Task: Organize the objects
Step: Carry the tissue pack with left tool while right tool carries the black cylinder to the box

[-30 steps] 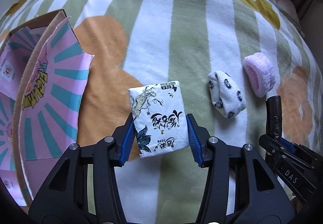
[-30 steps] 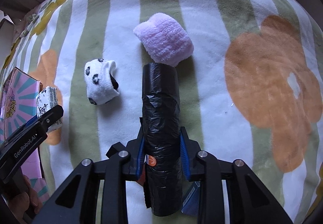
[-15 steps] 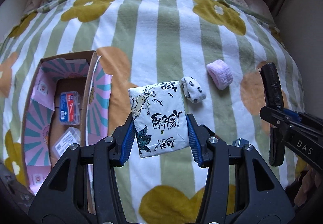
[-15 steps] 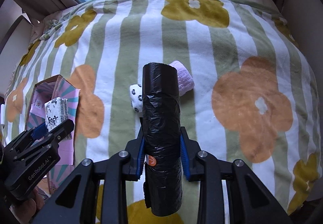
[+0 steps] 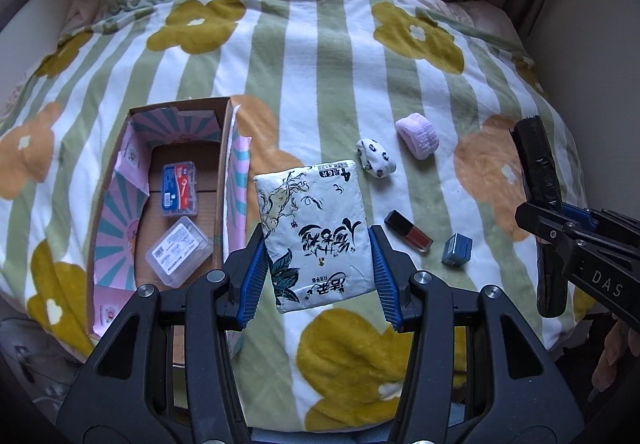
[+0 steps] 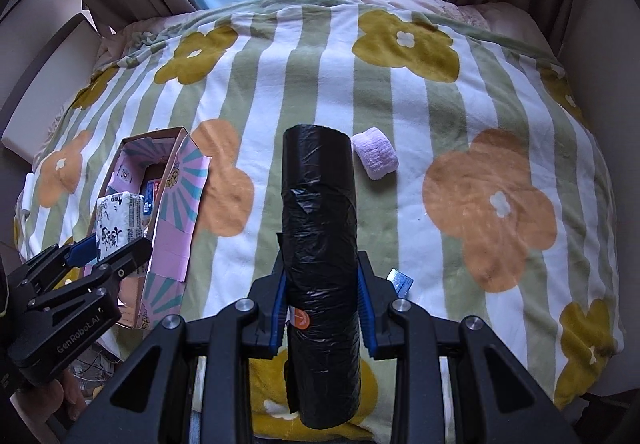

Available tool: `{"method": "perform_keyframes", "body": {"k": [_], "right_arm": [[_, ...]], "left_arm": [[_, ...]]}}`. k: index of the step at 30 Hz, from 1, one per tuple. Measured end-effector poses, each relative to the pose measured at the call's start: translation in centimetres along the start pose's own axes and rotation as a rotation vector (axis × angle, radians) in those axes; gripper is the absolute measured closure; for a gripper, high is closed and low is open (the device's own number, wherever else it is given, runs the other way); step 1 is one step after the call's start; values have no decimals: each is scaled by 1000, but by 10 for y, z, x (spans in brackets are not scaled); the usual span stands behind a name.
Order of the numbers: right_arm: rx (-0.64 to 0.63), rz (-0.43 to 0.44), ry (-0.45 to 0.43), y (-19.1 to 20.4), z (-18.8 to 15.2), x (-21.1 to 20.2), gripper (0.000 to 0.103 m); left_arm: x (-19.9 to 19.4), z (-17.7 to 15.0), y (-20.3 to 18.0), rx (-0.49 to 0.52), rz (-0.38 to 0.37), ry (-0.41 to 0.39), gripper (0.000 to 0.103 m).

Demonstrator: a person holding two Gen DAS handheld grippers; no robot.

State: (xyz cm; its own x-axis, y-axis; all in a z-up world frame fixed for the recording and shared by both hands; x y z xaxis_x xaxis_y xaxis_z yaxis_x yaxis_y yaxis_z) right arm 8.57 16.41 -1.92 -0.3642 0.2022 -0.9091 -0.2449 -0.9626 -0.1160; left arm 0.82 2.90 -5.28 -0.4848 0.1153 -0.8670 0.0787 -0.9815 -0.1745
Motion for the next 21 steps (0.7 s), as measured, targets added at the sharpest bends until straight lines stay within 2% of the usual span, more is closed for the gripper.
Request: {"method": "perform_keyframes", "body": {"k": [12, 21], "right_arm": [[-34, 10, -33, 18, 10, -16, 75], [-168, 100, -77, 67, 43, -26, 75]], "left_arm": [[-29, 4, 21, -27, 27, -57, 58], [-58, -2, 73, -135, 95, -98, 58]]}}
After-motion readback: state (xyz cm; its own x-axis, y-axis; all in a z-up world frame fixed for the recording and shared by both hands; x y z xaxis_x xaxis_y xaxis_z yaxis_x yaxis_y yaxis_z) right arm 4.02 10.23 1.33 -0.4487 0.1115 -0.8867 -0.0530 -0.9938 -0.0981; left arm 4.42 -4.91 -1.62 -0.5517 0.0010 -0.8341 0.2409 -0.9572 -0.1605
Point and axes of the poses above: each gripper's, at about its wrist camera, not at the fingertips, and x roughly the way its jaws point, y to its left, z to its top, the point moved 2 cm from there along x, roughly the way its jaws point, and after that the axes turned 13 degrees about -z, right-handed, at the moved point
